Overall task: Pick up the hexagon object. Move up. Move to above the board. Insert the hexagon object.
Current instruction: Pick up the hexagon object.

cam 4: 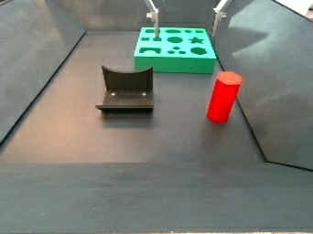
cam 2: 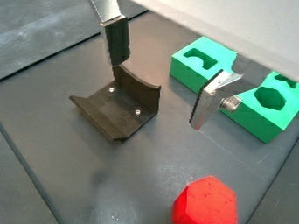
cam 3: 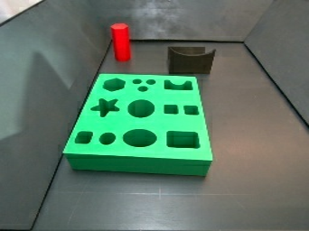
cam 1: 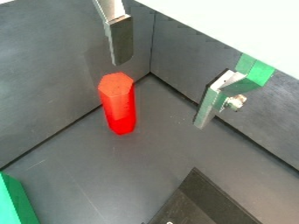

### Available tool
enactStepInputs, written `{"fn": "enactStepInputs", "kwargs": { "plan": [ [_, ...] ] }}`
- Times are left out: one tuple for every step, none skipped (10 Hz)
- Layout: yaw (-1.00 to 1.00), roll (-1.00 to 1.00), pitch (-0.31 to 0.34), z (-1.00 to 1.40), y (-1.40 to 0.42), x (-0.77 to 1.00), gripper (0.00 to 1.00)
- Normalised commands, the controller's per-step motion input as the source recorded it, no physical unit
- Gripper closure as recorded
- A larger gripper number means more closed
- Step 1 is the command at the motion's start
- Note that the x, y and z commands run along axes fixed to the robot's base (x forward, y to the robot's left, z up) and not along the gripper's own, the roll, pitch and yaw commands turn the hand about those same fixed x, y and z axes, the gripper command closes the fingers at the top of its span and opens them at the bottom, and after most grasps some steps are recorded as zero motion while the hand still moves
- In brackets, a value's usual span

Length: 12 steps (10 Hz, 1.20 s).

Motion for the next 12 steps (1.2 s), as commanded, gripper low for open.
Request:
{"fn": "enactStepInputs", "kwargs": {
  "plan": [
    [0.00, 0.00, -0.053, -0.09, 0.00, -0.29, 0.00],
    [0.04, 0.02, -0.066, -0.06, 0.00, -0.41, 0.00],
    [0.19, 0.00, -0.083, -0.11, 0.00, -0.38, 0.00],
    [0.33, -0.01, -0.081, -0.07, 0.03, -0.28, 0.00],
    [0.41, -0.04, -0.096, -0.03, 0.00, -0.24, 0.00],
    [0.57, -0.06, -0.130, -0.05, 0.00, -0.28, 0.00],
    [0.61, -0.07, -0.137, -0.06, 0.00, -0.27, 0.00],
    [0.66, -0.09, -0.111, -0.09, 0.02, -0.14, 0.00],
    [0.67, -0.07, -0.134, -0.15, 0.01, -0.23, 0.00],
    [0.69, -0.07, -0.136, -0.21, 0.02, -0.25, 0.00],
    [0.69, -0.09, -0.156, -0.28, 0.02, -0.27, 0.00],
    [0.69, -0.08, -0.140, -0.31, 0.04, -0.23, 0.00]
  ]
}}
